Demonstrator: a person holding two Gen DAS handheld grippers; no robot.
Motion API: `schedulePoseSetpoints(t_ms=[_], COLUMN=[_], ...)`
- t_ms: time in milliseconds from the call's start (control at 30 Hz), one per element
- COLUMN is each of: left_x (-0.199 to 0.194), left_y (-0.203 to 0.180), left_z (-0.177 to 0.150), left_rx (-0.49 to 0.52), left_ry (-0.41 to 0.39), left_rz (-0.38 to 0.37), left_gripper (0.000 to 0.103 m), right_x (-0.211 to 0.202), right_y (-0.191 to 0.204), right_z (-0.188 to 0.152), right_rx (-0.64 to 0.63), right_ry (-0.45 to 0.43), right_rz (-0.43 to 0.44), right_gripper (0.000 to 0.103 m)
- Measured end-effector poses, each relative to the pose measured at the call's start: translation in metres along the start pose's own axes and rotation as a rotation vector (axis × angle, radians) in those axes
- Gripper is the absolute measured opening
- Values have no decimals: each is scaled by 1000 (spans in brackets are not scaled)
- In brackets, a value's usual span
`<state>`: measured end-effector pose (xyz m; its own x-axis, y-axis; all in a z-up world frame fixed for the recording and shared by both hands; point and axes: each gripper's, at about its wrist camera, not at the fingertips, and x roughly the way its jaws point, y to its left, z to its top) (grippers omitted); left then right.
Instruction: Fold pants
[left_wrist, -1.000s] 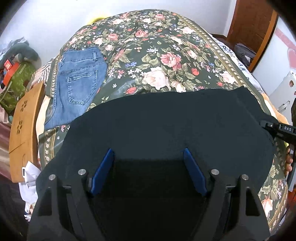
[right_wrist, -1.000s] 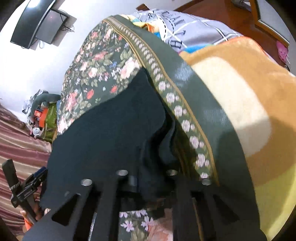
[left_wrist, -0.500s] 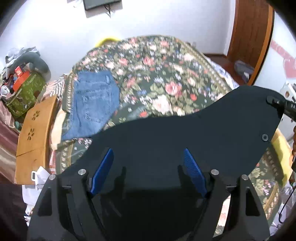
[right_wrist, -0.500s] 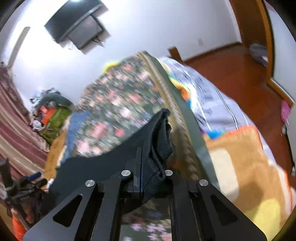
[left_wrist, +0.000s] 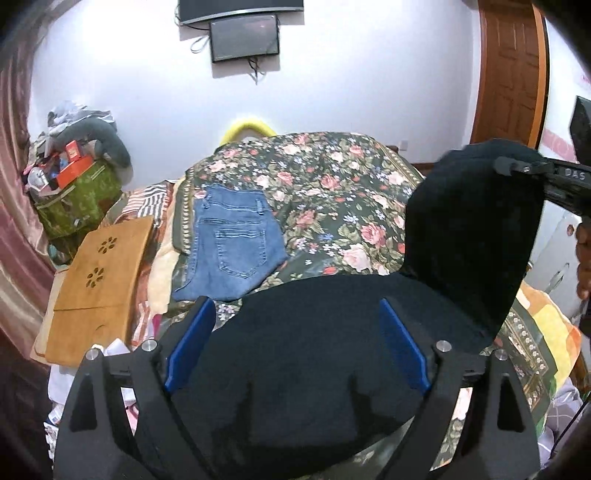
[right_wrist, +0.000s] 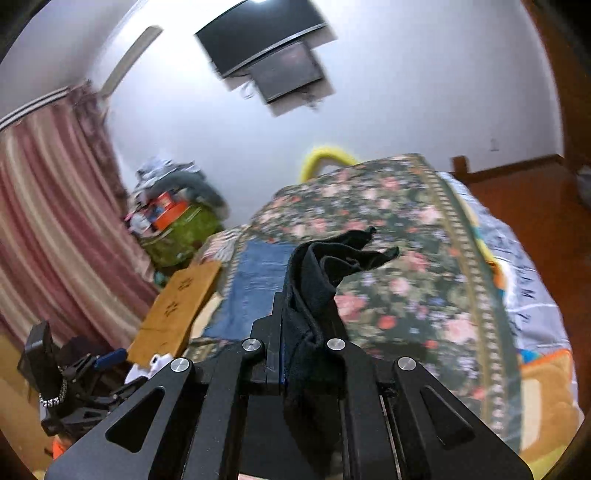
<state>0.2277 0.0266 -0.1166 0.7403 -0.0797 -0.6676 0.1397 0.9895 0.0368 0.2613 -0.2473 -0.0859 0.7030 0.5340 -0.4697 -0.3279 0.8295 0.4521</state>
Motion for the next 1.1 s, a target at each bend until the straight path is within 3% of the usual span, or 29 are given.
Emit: schedulePoseSetpoints(t_ms=[200,467,567,667,767,1000,1100], left_x=[-12,-8,-4,-1,4,15,23], left_y=[27,52,53,51,49,37,27], left_z=[-15,-36,-41,-43,-41,-19,-4], left_rx=[-53,-111,-118,-117,-116,-108,-109], left_ry=[-2,52,69,82,94,100,100], left_rz=[27,75,83,86,88,47,17], left_gripper=[90,90,90,90,90,90,99], right_x=[54,119,132,135,123,82,66], right_y=[43,93,104,108,110,94,83], right_z=[-23,-105,-127,-138,-132,-93,-72], right_rx=[-36,-124,-166,-198,-219,-255,-282], right_ry=[123,348,438,512,513,371,296], right_rz=[84,133,133,137,163,124,78], right_gripper=[5,6,11,27,50,61,64])
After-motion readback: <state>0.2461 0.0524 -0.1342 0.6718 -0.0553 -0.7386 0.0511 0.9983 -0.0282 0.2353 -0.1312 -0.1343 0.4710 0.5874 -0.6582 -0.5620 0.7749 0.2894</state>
